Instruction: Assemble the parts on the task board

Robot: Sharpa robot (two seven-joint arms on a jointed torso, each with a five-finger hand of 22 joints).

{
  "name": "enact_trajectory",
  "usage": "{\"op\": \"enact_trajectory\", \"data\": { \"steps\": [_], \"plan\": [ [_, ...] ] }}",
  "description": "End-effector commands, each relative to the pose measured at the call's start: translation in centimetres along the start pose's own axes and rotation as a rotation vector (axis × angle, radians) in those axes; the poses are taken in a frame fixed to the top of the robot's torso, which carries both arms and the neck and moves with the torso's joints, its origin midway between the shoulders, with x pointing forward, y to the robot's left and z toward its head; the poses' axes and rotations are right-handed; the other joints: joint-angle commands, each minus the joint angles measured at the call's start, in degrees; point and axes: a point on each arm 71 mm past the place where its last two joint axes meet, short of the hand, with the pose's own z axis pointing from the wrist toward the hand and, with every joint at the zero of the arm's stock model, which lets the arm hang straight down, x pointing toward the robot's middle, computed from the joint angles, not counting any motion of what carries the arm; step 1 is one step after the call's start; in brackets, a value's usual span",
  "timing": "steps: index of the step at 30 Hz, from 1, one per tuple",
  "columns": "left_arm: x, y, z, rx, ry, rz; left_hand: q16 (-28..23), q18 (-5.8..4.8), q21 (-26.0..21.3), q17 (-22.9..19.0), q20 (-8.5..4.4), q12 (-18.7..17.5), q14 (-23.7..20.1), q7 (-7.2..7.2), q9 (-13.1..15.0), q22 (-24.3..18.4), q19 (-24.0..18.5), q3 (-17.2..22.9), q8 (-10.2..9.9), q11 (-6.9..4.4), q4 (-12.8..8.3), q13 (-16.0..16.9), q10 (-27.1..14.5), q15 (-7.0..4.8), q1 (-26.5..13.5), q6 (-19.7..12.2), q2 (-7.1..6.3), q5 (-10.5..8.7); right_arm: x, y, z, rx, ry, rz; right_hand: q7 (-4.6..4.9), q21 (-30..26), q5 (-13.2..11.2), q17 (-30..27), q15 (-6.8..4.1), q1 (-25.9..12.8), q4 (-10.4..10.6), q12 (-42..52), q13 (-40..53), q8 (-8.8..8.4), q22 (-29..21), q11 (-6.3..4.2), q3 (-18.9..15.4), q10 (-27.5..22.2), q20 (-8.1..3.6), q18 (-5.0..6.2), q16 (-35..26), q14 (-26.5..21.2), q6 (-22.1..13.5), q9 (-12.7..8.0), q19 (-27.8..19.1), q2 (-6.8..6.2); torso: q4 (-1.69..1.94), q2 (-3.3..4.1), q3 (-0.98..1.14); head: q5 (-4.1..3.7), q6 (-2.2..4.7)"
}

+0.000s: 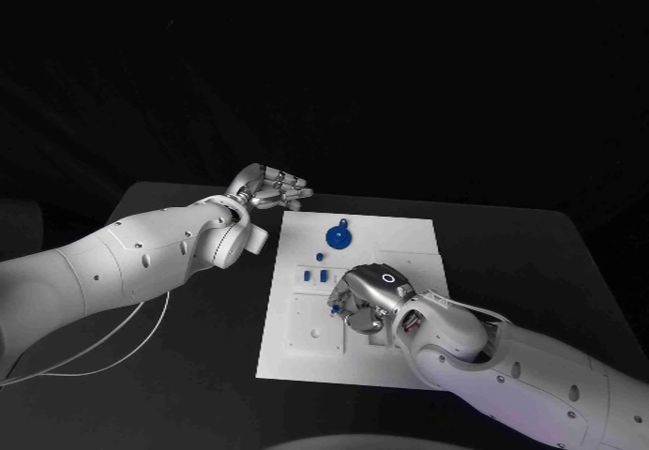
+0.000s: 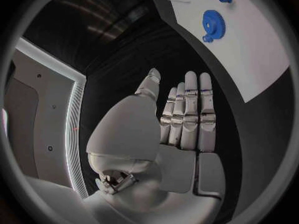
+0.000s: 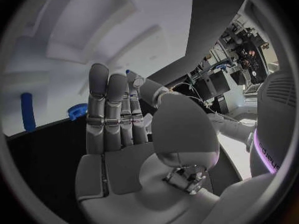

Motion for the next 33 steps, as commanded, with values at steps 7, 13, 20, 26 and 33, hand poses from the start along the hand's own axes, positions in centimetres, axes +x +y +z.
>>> {"op": "enact_trajectory", "data": {
  "steps": [7,13,20,26,33],
  "plan": [
    [0.22,-0.14,0.02,0.006,0.008,-0.015,0.05,-0.37,0.21,-0.06,0.34,-0.13,-0.28,-0.01,0.05,-0.05,0.25,-0.38,-0.17,0.02,0.06,0.01,0.07,0.06,-0.16,-0.30,0.45,-0.22,0.48,0.11,-0.07,-0.007,0.005,-0.022,0.17,-0.55,0.03,-0.04,-0.19,-0.25,-0.14,0.00,0.01,0.26,0.44,0.20,-0.03,0.06,0.06,1.07,0.04,-0.06,0.38,0.03,0.37,0.32,0.03,-0.05,-0.09,0.00,-0.27],
    [0.26,-0.12,0.03,0.004,0.013,-0.017,0.04,-0.36,0.21,-0.08,0.38,-0.12,-0.36,0.01,0.05,-0.36,0.25,-0.46,-0.15,0.07,-0.06,0.01,-0.06,0.10,-0.32,-0.39,0.53,-0.27,0.59,0.01,-0.03,0.003,0.004,-0.024,0.17,-0.55,0.03,-0.04,-0.19,-0.25,-0.14,0.00,0.01,0.26,0.44,0.20,-0.03,0.06,0.06,1.07,0.04,-0.06,0.38,0.03,0.37,0.32,0.11,-0.04,-0.10,-0.04,-0.40],
    [0.29,-0.09,0.04,0.001,0.019,-0.019,0.06,-0.36,0.21,-0.08,0.39,-0.12,-0.35,0.02,0.05,-0.41,0.25,-0.47,-0.15,0.08,-0.02,0.02,-0.07,0.11,-0.41,-0.40,0.59,-0.27,0.73,-0.20,0.01,0.014,0.012,-0.033,0.17,-0.89,0.03,-0.06,-0.19,-0.26,-0.23,0.01,0.01,0.27,0.87,0.21,0.00,0.07,0.06,1.08,0.04,-0.07,0.38,0.01,0.48,0.36,0.00,-0.04,-0.11,-0.01,-0.42],
    [0.35,-0.08,0.05,-0.001,0.025,-0.021,0.06,-0.36,0.21,-0.08,0.39,-0.12,-0.35,0.02,0.05,-0.41,0.25,-0.47,-0.15,0.08,-0.02,0.02,-0.07,0.11,-0.41,-0.40,0.59,-0.27,0.88,-0.27,0.04,0.019,0.028,-0.039,0.16,-1.09,0.03,-0.07,-0.19,-0.34,-0.28,0.00,0.01,0.26,1.37,0.19,-0.03,0.06,0.06,1.07,0.08,-0.05,0.39,0.01,0.64,0.38,0.03,-0.06,-0.08,0.02,-0.43],
    [0.39,-0.06,0.05,-0.003,0.029,-0.023,0.08,-0.35,0.22,-0.08,0.42,-0.13,-0.40,0.02,0.05,-0.63,0.28,-0.56,-0.16,0.11,-0.05,0.02,-0.18,0.13,-0.47,-0.45,0.63,-0.32,1.18,-0.12,0.14,0.017,0.043,-0.041,0.17,-1.22,0.05,-0.09,-0.20,-0.36,-0.34,0.01,0.01,0.27,1.63,0.20,-0.09,0.06,0.06,1.07,0.08,-0.08,0.40,0.01,0.66,0.35,0.01,-0.05,-0.08,0.04,-0.48]
  ]
}}
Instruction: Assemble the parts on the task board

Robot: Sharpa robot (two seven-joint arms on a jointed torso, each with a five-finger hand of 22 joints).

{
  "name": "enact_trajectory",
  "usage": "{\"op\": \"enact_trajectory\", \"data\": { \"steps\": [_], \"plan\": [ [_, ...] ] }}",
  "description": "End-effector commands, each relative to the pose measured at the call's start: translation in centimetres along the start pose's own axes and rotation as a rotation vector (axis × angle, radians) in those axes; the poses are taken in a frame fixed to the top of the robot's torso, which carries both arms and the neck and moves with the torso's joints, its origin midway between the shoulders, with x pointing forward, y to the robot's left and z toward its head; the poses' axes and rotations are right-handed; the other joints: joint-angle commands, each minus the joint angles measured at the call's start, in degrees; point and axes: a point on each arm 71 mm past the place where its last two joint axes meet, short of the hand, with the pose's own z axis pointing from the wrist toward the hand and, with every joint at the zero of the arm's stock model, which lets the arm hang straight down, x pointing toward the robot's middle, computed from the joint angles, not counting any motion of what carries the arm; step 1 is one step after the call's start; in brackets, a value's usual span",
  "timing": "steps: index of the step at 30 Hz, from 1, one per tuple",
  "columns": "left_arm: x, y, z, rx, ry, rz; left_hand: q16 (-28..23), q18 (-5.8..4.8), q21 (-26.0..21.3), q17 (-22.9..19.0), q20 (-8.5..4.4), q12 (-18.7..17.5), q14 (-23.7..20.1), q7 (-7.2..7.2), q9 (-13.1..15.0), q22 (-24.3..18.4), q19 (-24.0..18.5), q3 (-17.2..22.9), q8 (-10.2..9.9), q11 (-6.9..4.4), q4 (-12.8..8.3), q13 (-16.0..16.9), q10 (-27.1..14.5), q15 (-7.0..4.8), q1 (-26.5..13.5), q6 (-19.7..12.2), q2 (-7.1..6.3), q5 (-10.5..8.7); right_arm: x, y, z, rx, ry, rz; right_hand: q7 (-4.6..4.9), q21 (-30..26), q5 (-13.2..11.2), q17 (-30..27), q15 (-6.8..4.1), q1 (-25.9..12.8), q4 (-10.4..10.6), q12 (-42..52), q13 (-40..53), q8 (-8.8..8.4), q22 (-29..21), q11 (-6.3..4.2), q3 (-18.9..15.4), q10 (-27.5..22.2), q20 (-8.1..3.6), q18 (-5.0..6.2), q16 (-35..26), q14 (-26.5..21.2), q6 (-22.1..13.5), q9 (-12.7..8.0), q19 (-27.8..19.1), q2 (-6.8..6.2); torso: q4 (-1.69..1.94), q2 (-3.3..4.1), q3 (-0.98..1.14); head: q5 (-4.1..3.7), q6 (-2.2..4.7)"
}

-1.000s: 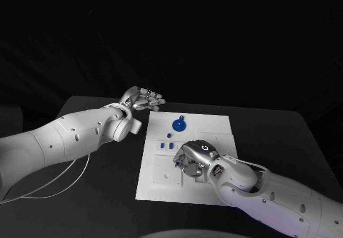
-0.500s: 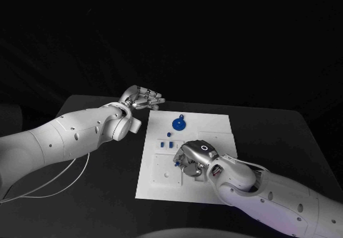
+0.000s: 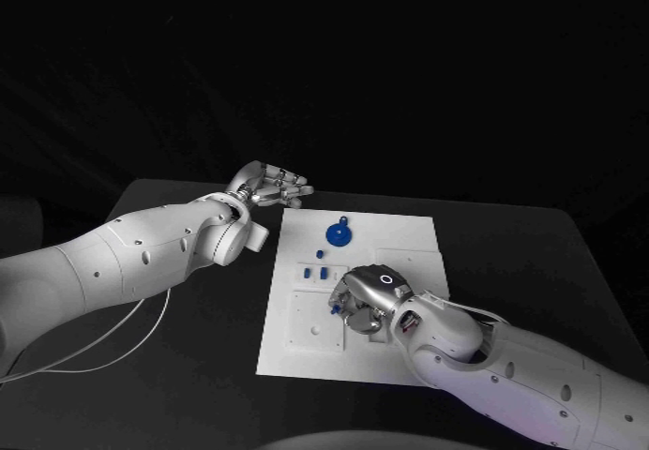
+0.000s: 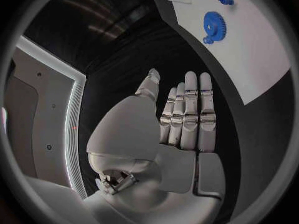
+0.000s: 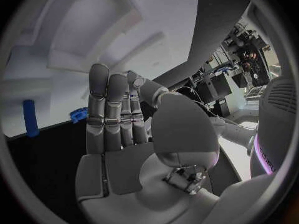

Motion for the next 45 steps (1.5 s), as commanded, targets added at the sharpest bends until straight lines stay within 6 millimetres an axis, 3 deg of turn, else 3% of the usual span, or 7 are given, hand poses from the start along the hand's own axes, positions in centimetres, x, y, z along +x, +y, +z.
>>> {"op": "enact_trajectory", "data": {
  "steps": [1,13,20,23,26,33,45],
  "plan": [
    [0.3,-0.1,0.0,0.002,0.019,-0.014,0.08,-0.35,0.22,-0.08,0.22,-0.13,-0.24,0.01,0.06,-0.05,0.08,-0.24,-0.15,0.11,-0.04,0.02,-0.18,-0.03,-0.24,-0.45,0.40,-0.32,0.4,0.1,0.0,0.001,0.030,-0.020,-0.04,-0.30,0.05,-0.06,-0.21,-0.36,-0.26,0.01,0.01,0.23,0.06,0.20,-0.01,0.06,-0.14,1.16,0.08,-0.07,0.35,0.06,0.46,0.36,-0.01,0.01,0.00,0.03,-0.04],
    [0.3,-0.1,0.1,-0.001,0.025,-0.016,0.08,-0.35,0.22,-0.08,0.22,-0.13,-0.24,0.01,0.06,-0.05,0.08,-0.24,-0.15,0.11,-0.04,0.02,-0.18,-0.03,-0.24,-0.45,0.40,-0.32,0.8,0.2,0.1,0.007,0.047,-0.021,-0.03,-0.49,0.06,-0.08,-0.20,-0.43,-0.30,0.00,0.01,0.23,0.40,0.21,-0.02,0.03,-0.13,1.16,0.11,-0.07,0.34,0.06,0.52,0.41,-0.04,0.00,-0.03,-0.05,-0.20],
    [0.4,-0.1,0.1,-0.001,0.027,-0.016,0.08,-0.35,0.22,-0.08,0.22,-0.13,-0.24,0.01,0.06,-0.05,0.08,-0.24,-0.15,0.11,-0.04,0.02,-0.18,-0.03,-0.24,-0.45,0.40,-0.32,1.0,0.1,0.2,0.021,0.060,-0.017,0.43,-1.02,0.11,-0.17,0.16,-1.02,0.20,-0.07,-0.13,0.12,0.85,0.68,-0.47,-1.79,0.15,1.13,0.05,-0.14,-1.30,-0.39,0.44,0.38,-0.01,-0.01,-0.04,-0.11,-0.17],
    [0.4,-0.1,0.1,-0.002,0.029,-0.017,0.13,-0.34,0.25,-0.08,0.23,-0.12,-0.32,0.01,0.06,-0.44,0.12,-0.37,-0.15,0.12,-0.18,0.02,-0.25,-0.02,-0.17,-0.45,0.53,-0.33,1.2,0.1,0.2,0.028,0.066,-0.009,1.29,-1.33,0.32,-0.16,0.68,-2.00,0.92,-0.11,-0.27,0.06,0.85,1.64,-0.92,-4.72,0.56,1.35,0.15,-0.23,-5.08,-1.41,0.47,-0.63,0.00,-0.02,-0.04,-0.16,-0.19],
    [0.4,-0.1,0.1,-0.003,0.030,-0.017,0.13,-0.34,0.25,-0.08,0.23,-0.12,-0.32,0.01,0.06,-0.44,0.12,-0.37,-0.15,0.12,-0.18,0.02,-0.25,-0.02,-0.17,-0.45,0.53,-0.33,1.4,0.0,0.1,0.034,0.067,-0.002,1.93,-1.88,0.20,-0.22,1.34,-2.70,1.88,-0.04,-0.31,0.16,0.70,2.66,-0.64,-8.04,1.25,2.04,0.26,-0.34,-7.77,-1.54,0.67,-2.44,-0.03,-0.04,-0.03,-0.19,-0.13],
    [0.5,-0.1,0.1,-0.007,0.034,-0.019,0.13,-0.35,0.24,-0.09,0.25,-0.12,-0.36,0.02,0.06,-0.57,0.09,-0.45,-0.15,0.14,-0.11,0.02,-0.27,0.01,-0.31,-0.49,0.59,-0.53,1.3,-0.1,0.0,0.041,0.049,0.011,2.11,-2.93,0.11,-0.26,1.67,-2.05,3.42,-0.11,-0.36,0.12,0.46,3.15,-2.03,-9.70,1.74,2.63,1.06,-0.34,-9.99,-1.60,1.65,-4.76,-0.06,-0.01,0.02,-0.28,0.12],
    [0.3,0.0,0.0,-0.010,0.035,-0.019,0.12,-0.36,0.23,-0.09,0.27,-0.12,-0.38,0.03,0.06,-0.61,0.08,-0.50,-0.15,0.14,-0.11,0.02,-0.27,0.02,-0.33,-0.49,0.57,-0.69,0.2,-0.4,-1.0,0.041,-0.017,0.044,2.10,-3.75,0.48,-0.70,1.87,-1.42,3.94,-0.10,-0.34,0.15,0.76,3.45,-1.52,-10.82,2.06,3.19,1.39,-0.44,-10.03,-1.56,2.14,-5.88,-0.11,-0.03,0.06,-0.30,0.63]
  ]
}}
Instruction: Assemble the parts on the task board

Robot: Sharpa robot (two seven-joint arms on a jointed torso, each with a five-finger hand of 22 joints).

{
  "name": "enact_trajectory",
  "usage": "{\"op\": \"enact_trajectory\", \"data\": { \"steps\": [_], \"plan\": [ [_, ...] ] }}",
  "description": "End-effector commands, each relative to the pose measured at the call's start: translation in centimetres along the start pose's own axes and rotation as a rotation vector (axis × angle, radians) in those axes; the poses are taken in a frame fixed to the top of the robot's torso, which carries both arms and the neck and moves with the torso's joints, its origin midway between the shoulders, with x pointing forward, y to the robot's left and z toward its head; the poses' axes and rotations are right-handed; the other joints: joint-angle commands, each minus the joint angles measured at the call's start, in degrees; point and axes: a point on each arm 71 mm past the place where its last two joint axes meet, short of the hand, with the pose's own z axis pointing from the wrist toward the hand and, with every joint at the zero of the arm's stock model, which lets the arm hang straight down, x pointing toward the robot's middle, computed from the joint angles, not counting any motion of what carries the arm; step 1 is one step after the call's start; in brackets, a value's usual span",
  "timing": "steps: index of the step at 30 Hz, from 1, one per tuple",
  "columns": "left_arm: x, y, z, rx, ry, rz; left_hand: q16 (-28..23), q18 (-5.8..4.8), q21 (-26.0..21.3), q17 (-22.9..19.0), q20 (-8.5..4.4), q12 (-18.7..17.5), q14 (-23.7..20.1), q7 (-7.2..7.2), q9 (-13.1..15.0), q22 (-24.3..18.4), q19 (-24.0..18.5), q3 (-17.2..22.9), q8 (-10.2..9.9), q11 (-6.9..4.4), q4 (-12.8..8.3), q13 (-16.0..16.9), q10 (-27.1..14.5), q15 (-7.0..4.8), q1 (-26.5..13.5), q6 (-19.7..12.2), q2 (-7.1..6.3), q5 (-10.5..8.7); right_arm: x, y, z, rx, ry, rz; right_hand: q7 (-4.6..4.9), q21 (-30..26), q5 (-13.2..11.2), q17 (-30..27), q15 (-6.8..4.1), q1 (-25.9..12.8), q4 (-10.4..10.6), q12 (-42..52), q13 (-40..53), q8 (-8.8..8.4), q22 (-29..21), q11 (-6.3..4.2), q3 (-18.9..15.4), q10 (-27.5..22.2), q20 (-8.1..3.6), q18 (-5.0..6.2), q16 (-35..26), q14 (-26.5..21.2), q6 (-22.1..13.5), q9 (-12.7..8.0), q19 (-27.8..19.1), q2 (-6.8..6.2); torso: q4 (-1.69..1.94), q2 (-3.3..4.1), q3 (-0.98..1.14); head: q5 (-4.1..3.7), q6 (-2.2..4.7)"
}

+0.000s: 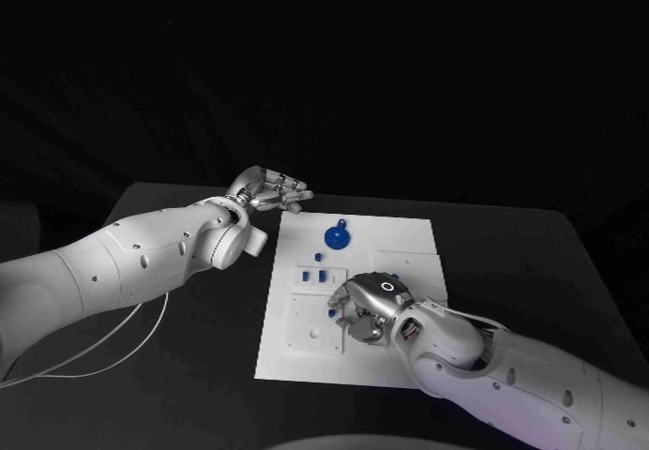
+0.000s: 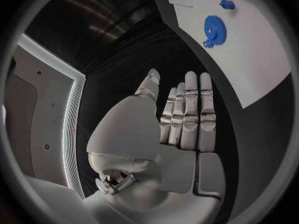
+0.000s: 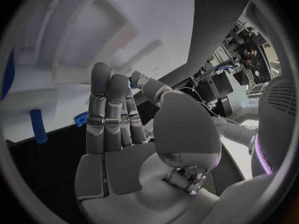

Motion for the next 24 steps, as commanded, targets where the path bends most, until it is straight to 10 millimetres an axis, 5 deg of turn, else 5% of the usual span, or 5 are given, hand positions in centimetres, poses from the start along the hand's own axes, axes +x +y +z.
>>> {"op": "enact_trajectory", "data": {
  "steps": [1,18,20,22,24],
  "plan": [
    [0.1,-0.1,0.0,0.004,0.012,-0.010,0.12,-0.36,0.23,-0.10,0.27,-0.12,-0.38,0.03,0.06,-0.09,0.08,-0.34,-0.15,0.14,0.05,0.03,-0.27,0.02,-0.11,-0.49,0.34,-0.07,-0.6,-0.2,-0.5,0.015,-0.033,0.025,-0.13,-0.20,0.27,-0.06,0.34,-0.12,0.12,0.17,0.02,-0.15,0.18,-0.04,0.23,0.30,0.50,0.53,0.24,-0.11,0.29,0.01,1.48,-0.52,-0.05,-0.02,0.03,-0.01,0.15],
    [-0.3,-0.1,-0.2,0.016,-0.001,-0.007,0.06,-0.39,0.21,-0.14,0.31,-0.11,-0.50,0.04,0.07,-0.45,0.02,-0.54,-0.14,0.14,0.00,0.03,-0.19,0.06,-0.14,-0.47,0.24,-0.08,-7.6,-6.1,-2.4,0.137,-0.114,0.030,-0.16,-0.17,0.20,-0.02,0.29,-0.02,1.91,0.15,0.01,-0.16,1.17,-0.25,-0.71,1.10,0.44,0.29,1.35,-0.18,1.11,0.01,1.77,-0.94,-0.17,-0.06,-0.10,-0.27,0.99],
    [-0.4,-0.1,-0.2,0.017,-0.003,-0.006,0.00,-0.39,0.20,-0.17,0.33,-0.11,-0.54,0.03,0.07,-0.50,-0.01,-0.55,-0.13,0.14,-0.01,0.03,-0.17,0.08,-0.16,-0.42,0.18,-0.07,-7.9,-7.0,-2.6,0.160,-0.104,0.029,-0.38,-0.38,-0.42,-0.10,0.47,-1.51,2.58,0.05,-0.08,-0.29,1.08,0.07,-3.06,-0.28,0.50,0.17,1.24,-0.26,0.30,-0.11,1.63,-2.16,-0.21,-0.10,-0.02,-0.19,1.08],
    [-0.4,0.0,-0.2,0.017,-0.004,-0.006,0.00,-0.39,0.20,-0.17,0.33,-0.11,-0.54,0.03,0.07,-0.50,-0.01,-0.55,-0.13,0.14,-0.01,0.03,-0.17,0.08,-0.16,-0.42,0.18,-0.07,-8.0,-7.8,-2.7,0.176,-0.091,0.026,-0.18,-1.60,-0.53,-0.60,0.48,1.15,3.36,0.51,0.13,-0.38,0.19,0.17,-12.24,-1.94,0.73,0.00,0.50,-0.10,-0.76,-0.11,1.73,-0.12,-0.13,-0.08,0.01,-0.19,1.15],
    [-0.5,0.0,-0.2,0.017,-0.006,-0.005,0.00,-0.39,0.20,-0.17,0.33,-0.11,-0.54,0.03,0.07,-0.50,-0.01,-0.55,-0.13,0.14,-0.01,0.03,-0.17,0.08,-0.16,-0.42,0.18,-0.07,-7.9,-8.4,-2.8,0.190,-0.073,0.022,-0.52,-1.81,-0.44,-0.68,0.76,1.08,3.85,0.15,-0.03,-0.21,0.00,0.46,-14.27,-2.86,0.69,0.00,0.35,-0.10,-0.94,-0.09,1.90,-0.05,-0.10,-0.08,0.00,-0.29,1.14]
  ]
}}
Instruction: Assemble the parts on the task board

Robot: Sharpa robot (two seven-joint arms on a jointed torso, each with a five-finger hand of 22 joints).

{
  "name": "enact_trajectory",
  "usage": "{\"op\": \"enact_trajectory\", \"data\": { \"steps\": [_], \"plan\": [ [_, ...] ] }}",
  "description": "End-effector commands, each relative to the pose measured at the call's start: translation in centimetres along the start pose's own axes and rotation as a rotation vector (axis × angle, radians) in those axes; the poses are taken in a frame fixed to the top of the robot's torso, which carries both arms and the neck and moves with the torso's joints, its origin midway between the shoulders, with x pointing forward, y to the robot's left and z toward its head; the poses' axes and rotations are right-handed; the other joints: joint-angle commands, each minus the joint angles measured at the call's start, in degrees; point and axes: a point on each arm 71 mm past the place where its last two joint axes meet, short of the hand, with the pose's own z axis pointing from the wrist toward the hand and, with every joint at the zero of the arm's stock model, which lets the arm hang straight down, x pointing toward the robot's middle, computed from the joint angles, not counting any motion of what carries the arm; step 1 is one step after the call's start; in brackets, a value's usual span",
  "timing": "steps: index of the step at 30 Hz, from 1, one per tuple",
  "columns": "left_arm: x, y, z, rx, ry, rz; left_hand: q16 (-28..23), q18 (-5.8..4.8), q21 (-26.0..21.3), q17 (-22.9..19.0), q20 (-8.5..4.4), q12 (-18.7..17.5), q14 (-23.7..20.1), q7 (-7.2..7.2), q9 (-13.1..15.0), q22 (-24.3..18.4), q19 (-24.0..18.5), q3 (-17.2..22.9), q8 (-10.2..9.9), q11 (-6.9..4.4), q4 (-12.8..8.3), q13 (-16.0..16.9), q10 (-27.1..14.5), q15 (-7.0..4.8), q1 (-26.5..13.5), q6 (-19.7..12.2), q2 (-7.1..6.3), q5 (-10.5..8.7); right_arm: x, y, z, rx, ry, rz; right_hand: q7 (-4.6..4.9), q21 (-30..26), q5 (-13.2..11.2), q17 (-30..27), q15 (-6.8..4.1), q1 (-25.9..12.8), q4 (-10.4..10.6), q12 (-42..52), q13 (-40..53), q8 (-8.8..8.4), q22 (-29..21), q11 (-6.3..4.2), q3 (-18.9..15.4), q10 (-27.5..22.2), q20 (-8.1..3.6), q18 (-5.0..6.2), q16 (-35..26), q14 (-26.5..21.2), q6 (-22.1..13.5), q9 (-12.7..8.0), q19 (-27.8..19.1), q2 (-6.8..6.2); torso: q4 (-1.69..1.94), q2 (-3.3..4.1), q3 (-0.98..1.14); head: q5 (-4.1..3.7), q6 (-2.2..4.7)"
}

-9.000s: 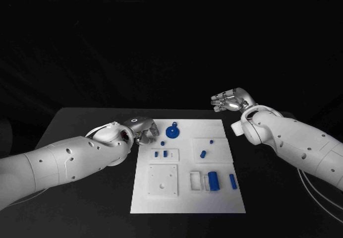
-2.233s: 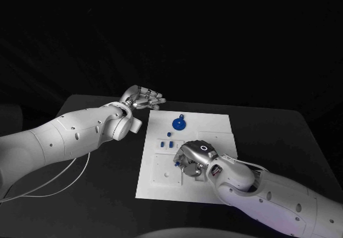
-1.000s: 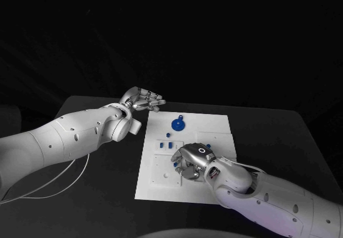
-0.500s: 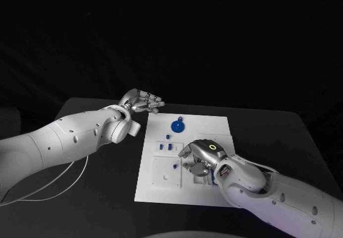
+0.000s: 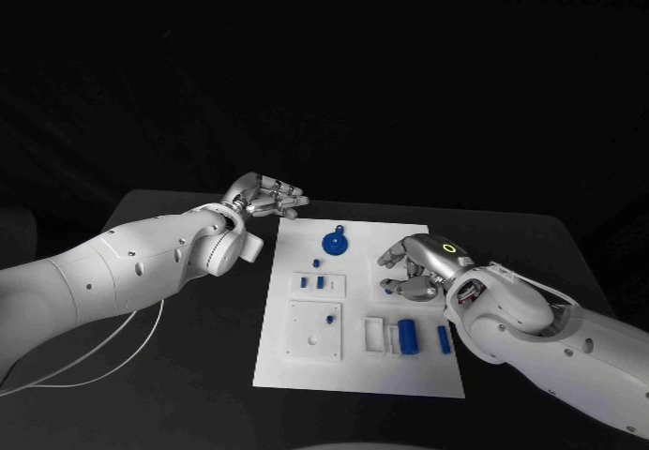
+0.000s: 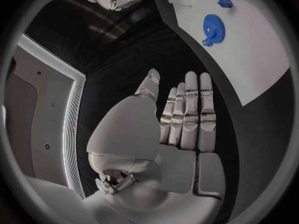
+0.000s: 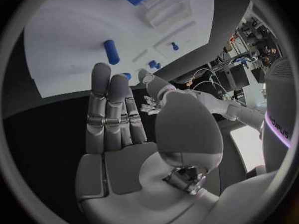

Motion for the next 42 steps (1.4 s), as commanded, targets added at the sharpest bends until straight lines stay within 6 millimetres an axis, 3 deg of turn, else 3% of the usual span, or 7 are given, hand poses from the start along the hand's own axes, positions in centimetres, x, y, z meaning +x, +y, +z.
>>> {"op": "enact_trajectory", "data": {
  "steps": [1,10,22,26,32,38,42],
  "plan": [
    [0.0,-0.2,0.0,0.017,0.001,-0.008,0.00,-0.39,0.20,-0.09,0.33,-0.11,-0.34,0.03,0.07,-0.05,-0.01,-0.24,-0.13,0.14,0.00,0.03,-0.17,-0.12,-0.16,-0.42,0.18,-0.07,0.4,-0.9,0.0,0.023,0.070,0.011,-0.29,-0.40,-0.18,-0.13,0.63,0.73,0.31,-0.05,-0.04,-0.21,-0.34,0.33,-2.84,-1.32,0.38,0.01,-0.35,0.08,-1.03,-0.09,1.87,0.05,0.07,0.02,0.00,-0.14,0.08],
    [-0.1,-0.1,-0.1,0.016,-0.002,-0.007,0.00,-0.39,0.20,-0.09,0.33,-0.11,-0.34,0.03,0.07,-0.05,-0.01,-0.24,-0.13,0.14,0.00,0.03,-0.17,-0.12,-0.16,-0.42,0.18,-0.07,0.9,-1.9,0.0,0.049,0.134,-0.023,-1.00,-1.14,-0.17,-0.23,0.96,2.80,1.35,-0.02,-0.02,-0.17,-0.92,0.76,-6.91,-3.14,0.80,0.35,-0.47,-0.20,-3.40,-0.07,2.01,-0.20,0.06,0.05,-0.06,-0.10,0.06],
    [-0.1,0.0,-0.1,0.008,0.002,-0.009,-0.15,-0.40,0.22,-0.17,0.35,-0.12,-0.33,0.02,0.07,-0.36,-0.02,-0.17,-0.14,0.15,0.00,0.03,-0.20,-0.10,-0.21,-0.38,0.19,-0.11,1.7,-2.0,-0.1,0.054,0.183,-0.047,-1.11,-0.92,-0.17,-0.17,0.53,3.55,1.70,0.02,-0.01,-0.08,-0.91,0.13,-6.74,-0.83,0.51,0.24,-0.27,-0.02,-2.14,-0.01,2.18,1.22,0.01,0.03,-0.04,-0.17,0.33],
    [-0.1,0.0,0.0,0.007,0.003,-0.009,-0.15,-0.40,0.22,-0.17,0.35,-0.12,-0.33,0.02,0.07,-0.36,-0.02,-0.17,-0.14,0.15,0.00,0.03,-0.20,-0.10,-0.21,-0.38,0.19,-0.11,1.9,-1.7,0.0,0.041,0.173,-0.041,-0.94,-0.63,-0.16,-0.09,0.41,3.93,1.50,0.07,-0.02,-0.06,-0.82,-0.32,-5.26,0.94,0.37,0.01,-0.12,0.25,-1.27,-0.01,2.28,2.31,0.04,0.04,-0.04,-0.13,0.23],
    [-0.1,0.0,-0.1,0.007,0.003,-0.009,-0.15,-0.39,0.24,-0.16,0.35,-0.12,-0.29,0.03,0.07,-0.46,0.01,-0.14,-0.14,0.16,0.01,0.03,-0.26,-0.10,-0.22,-0.38,0.22,-0.11,2.0,-1.0,0.2,0.016,0.135,-0.024,-0.76,0.69,-0.19,0.33,0.04,1.87,0.32,-0.08,-0.07,-0.15,-0.20,-0.98,2.45,3.68,-0.10,-0.52,0.48,0.37,-0.09,-0.05,2.15,1.43,0.06,0.05,-0.01,-0.06,0.17],
    [-0.1,0.0,0.0,0.005,0.003,-0.009,-0.15,-0.39,0.24,-0.16,0.35,-0.12,-0.29,0.03,0.07,-0.46,0.01,-0.14,-0.14,0.16,0.01,0.03,-0.26,-0.10,-0.22,-0.38,0.22,-0.11,1.9,-0.9,0.3,0.010,0.116,-0.017,-0.76,0.86,-0.16,0.42,0.01,1.17,-0.24,-0.07,-0.06,-0.16,-0.07,-1.06,4.54,3.96,-0.16,-0.60,0.59,0.29,0.02,-0.05,2.06,1.26,0.04,0.01,-0.10,-0.11,-0.09],
    [-0.2,0.0,0.0,0.005,0.001,-0.008,-0.13,-0.37,0.27,-0.15,0.34,-0.12,-0.26,0.03,0.06,-0.60,0.08,-0.11,-0.15,0.16,0.01,0.03,-0.28,-0.11,-0.20,-0.39,0.28,-0.10,2.0,-0.9,0.3,0.012,0.122,-0.019,-0.96,0.87,-0.16,0.44,0.03,1.18,-0.04,-0.06,-0.06,-0.07,-0.04,-1.13,5.21,4.04,-0.14,-0.64,0.62,0.30,0.33,0.00,2.03,2.19,0.06,0.01,-0.09,-0.10,-0.19]
  ]
}}
